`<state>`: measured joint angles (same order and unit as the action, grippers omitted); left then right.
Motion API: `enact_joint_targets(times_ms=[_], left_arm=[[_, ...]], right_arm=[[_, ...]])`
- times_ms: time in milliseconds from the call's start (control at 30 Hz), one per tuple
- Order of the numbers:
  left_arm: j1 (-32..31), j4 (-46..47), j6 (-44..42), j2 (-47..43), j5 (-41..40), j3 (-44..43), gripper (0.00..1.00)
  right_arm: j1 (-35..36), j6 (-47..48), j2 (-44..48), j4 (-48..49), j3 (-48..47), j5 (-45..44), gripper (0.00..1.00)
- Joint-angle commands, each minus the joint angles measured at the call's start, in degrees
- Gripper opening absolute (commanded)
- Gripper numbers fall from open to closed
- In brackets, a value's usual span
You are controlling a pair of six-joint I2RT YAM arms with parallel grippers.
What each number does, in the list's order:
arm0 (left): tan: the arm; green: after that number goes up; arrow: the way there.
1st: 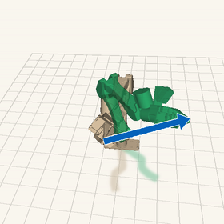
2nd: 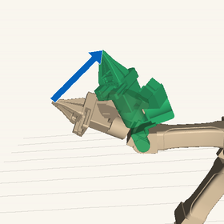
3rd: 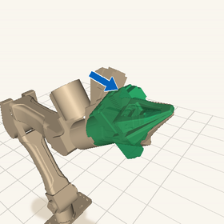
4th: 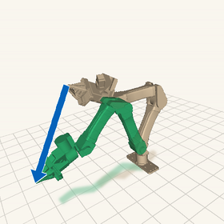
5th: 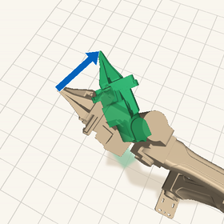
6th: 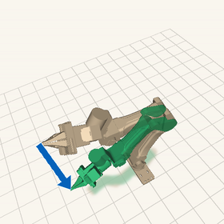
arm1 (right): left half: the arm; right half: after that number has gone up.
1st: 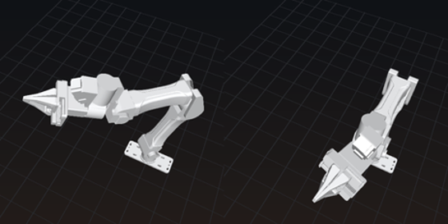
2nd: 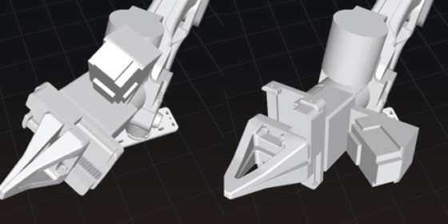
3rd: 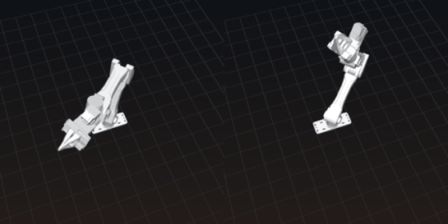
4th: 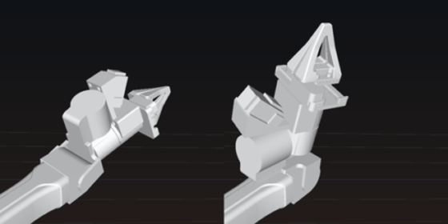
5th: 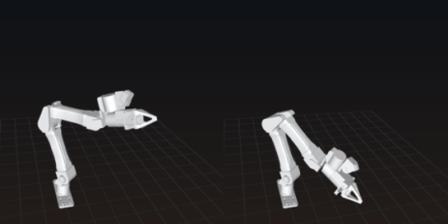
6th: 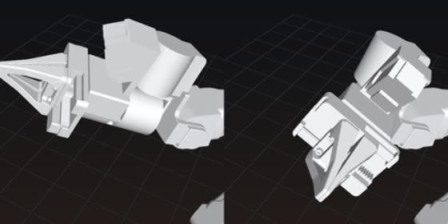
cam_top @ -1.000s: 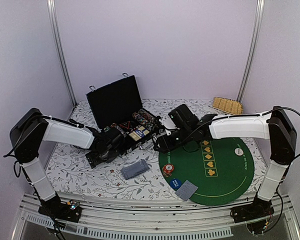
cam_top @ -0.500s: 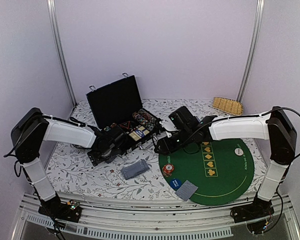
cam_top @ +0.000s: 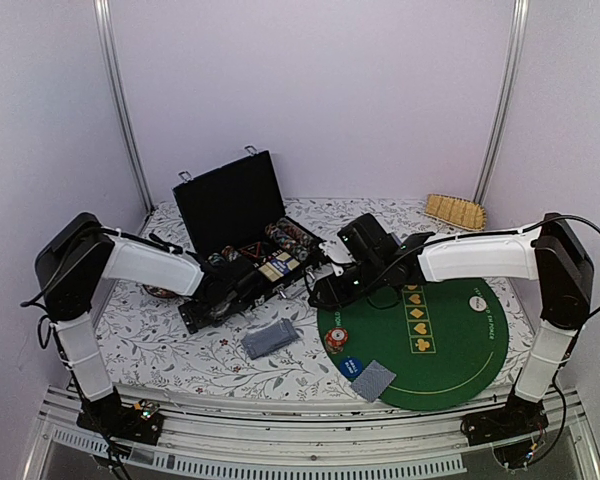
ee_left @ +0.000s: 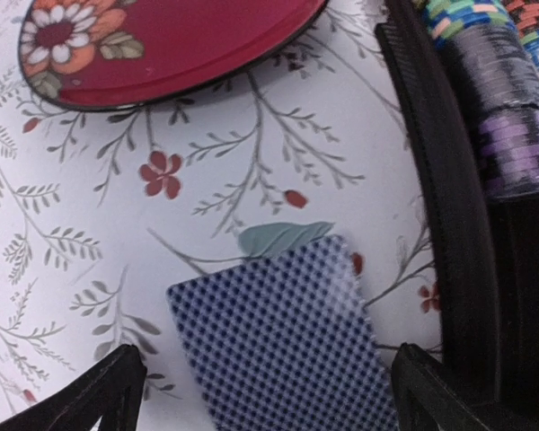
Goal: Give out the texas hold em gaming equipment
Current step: Pick up the poker card from the center of the board.
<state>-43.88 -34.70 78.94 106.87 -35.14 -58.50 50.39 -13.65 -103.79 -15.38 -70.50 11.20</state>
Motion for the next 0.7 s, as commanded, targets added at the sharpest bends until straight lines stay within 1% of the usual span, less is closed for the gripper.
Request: enact_joint_targets(times_ms=[0,67,200,333,467,533,667], left_arm=[[-0.57,-3.77,1.02,-2.96,0.94,6.66,0.98],[-0.58,-2.87,0.94,-5.21,1.13,9.61,0.98],[-0.37,2.12,-2.3,-9.41,2.29,14.32,0.98],[0.75,11.2,-11.38,-12.26,4.61,17.64,0.97],[4.24,15.49,-18.0,-13.66,7.66,19.3,0.97],[5.75,17.72,-20.81,-14.11,8.99,20.1,0.94],[6.33,19.63,-24.59,-13.46,12.2,20.1,0.83]], right_arm=[[0.33,0.68,1.88,0.97,0.71,0.6,0.54],[0.37,0.81,1.63,0.94,0.47,0.64,0.54],[0.34,0.82,1.15,0.88,0.1,0.93,0.54],[0.37,0.99,1.05,0.71,0.12,1.05,0.54],[0.4,1.13,1.29,0.59,0.16,0.93,0.54],[0.32,1.17,1.33,0.7,0.19,0.93,0.54],[0.34,1.22,1.36,0.7,0.12,1.02,0.54]])
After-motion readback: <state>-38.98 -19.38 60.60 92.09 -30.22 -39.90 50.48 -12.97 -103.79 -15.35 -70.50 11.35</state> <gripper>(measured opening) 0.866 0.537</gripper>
